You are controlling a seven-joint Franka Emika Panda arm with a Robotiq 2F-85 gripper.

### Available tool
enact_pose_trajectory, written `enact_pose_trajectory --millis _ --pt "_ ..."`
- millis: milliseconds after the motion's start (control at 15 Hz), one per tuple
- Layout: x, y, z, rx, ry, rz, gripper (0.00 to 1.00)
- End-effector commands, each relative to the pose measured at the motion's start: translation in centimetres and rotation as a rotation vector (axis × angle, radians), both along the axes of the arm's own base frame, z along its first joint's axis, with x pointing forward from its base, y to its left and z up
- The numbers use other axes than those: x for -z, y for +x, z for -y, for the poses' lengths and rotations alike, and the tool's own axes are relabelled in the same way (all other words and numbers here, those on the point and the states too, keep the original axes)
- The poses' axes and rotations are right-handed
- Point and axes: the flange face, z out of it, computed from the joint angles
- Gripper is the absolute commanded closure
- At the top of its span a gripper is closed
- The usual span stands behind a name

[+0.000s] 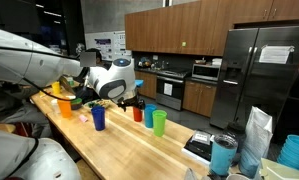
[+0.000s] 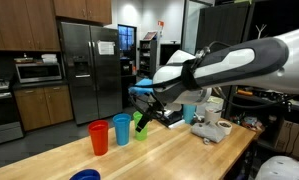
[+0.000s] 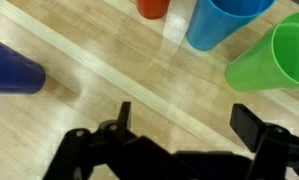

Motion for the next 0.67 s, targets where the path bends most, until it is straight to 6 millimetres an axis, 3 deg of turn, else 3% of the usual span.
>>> enact_pose_trajectory --millis 0,600 --pt "-1.70 -0.01 0.04 -0.040 -0.043 0.029 0.00" --pt "-1.64 0.36 0.19 -0.068 -0.030 0.036 0.00"
